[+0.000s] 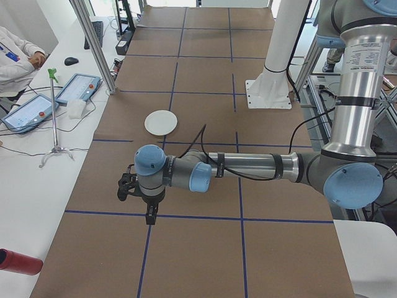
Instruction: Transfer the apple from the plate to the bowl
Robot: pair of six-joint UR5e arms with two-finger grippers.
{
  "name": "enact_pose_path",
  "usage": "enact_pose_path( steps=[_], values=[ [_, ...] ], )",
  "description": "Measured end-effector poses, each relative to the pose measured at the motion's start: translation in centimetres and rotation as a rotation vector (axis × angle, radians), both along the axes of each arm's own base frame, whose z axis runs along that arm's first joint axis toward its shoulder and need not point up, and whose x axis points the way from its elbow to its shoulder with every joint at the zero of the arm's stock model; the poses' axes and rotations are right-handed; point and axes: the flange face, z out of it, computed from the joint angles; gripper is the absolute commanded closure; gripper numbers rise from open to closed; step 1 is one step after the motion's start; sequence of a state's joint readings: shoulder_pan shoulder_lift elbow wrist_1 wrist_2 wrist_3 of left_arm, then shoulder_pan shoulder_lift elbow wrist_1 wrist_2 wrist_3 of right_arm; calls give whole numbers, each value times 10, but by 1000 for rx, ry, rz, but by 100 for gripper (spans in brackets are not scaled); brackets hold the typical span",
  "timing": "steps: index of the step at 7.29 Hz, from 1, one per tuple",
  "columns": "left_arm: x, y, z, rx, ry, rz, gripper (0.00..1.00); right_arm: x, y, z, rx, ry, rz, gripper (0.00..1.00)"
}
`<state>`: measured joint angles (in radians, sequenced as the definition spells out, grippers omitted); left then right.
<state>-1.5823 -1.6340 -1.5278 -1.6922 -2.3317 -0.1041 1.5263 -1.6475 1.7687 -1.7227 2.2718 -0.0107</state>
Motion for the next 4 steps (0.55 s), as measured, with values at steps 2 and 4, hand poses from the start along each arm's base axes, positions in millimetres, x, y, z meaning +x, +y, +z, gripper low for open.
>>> enact_pose_path(
  steps=[2, 4],
  values=[
    [2, 11, -7, -21, 24, 28, 0, 0, 0, 0, 0, 0, 0, 0],
    [5, 26, -11, -23, 43, 56, 0, 0, 0, 0, 0, 0, 0, 0]
  ],
)
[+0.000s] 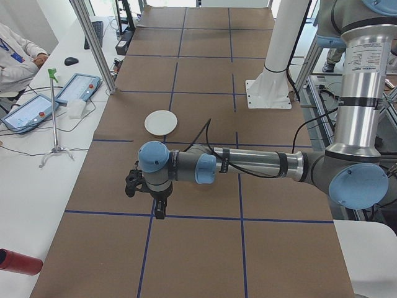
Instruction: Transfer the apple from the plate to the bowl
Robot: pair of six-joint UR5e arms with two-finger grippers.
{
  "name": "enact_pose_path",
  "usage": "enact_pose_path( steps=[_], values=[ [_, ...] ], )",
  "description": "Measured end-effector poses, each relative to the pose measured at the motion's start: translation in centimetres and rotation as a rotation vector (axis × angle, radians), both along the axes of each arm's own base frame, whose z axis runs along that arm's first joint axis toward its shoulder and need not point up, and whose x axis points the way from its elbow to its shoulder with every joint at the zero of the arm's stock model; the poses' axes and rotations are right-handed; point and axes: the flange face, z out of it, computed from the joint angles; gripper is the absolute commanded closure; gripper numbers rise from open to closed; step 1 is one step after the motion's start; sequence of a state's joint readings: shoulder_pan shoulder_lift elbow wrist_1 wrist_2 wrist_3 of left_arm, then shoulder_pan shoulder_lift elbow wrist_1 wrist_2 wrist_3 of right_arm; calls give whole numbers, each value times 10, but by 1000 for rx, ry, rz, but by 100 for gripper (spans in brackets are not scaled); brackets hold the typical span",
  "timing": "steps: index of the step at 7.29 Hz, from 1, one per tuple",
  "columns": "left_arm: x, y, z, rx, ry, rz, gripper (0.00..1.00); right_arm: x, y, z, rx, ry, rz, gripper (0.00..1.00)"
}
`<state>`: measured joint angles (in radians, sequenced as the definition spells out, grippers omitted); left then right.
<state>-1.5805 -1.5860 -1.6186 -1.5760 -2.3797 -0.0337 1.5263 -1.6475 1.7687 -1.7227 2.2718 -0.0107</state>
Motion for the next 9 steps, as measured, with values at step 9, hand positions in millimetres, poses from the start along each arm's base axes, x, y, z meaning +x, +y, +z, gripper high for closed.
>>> enact_pose_path(
  steps=[9],
  values=[
    [3, 14, -5, 11, 17, 12, 0, 0, 0, 0, 0, 0, 0, 0]
  ],
)
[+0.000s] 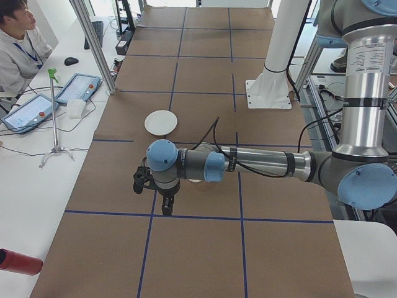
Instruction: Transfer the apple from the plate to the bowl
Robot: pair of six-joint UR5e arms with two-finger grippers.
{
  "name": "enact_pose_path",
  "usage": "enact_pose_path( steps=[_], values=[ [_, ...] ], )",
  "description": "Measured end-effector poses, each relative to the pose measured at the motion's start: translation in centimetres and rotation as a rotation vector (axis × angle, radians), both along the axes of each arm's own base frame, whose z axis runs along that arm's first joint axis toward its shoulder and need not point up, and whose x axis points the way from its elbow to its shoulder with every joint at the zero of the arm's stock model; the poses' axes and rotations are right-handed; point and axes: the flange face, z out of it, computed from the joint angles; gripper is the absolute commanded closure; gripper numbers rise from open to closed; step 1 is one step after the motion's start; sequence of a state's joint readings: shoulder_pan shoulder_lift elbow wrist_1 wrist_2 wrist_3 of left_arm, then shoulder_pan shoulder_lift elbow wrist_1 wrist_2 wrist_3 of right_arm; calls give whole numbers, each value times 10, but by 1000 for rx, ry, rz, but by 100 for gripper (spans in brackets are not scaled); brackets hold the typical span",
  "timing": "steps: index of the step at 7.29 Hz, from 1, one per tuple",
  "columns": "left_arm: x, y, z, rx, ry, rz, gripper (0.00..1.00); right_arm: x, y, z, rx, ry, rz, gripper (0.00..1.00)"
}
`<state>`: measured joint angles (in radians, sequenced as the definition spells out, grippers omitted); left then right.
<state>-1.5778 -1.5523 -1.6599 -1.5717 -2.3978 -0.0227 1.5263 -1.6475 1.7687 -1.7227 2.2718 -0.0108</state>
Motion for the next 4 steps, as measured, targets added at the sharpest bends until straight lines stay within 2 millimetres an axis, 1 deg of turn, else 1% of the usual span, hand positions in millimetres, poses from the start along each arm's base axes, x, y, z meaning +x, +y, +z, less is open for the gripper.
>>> enact_pose_path(
  steps=[4],
  values=[
    [0, 3, 3, -5, -5, 1, 0, 0, 0, 0, 0, 0, 0, 0]
  ],
)
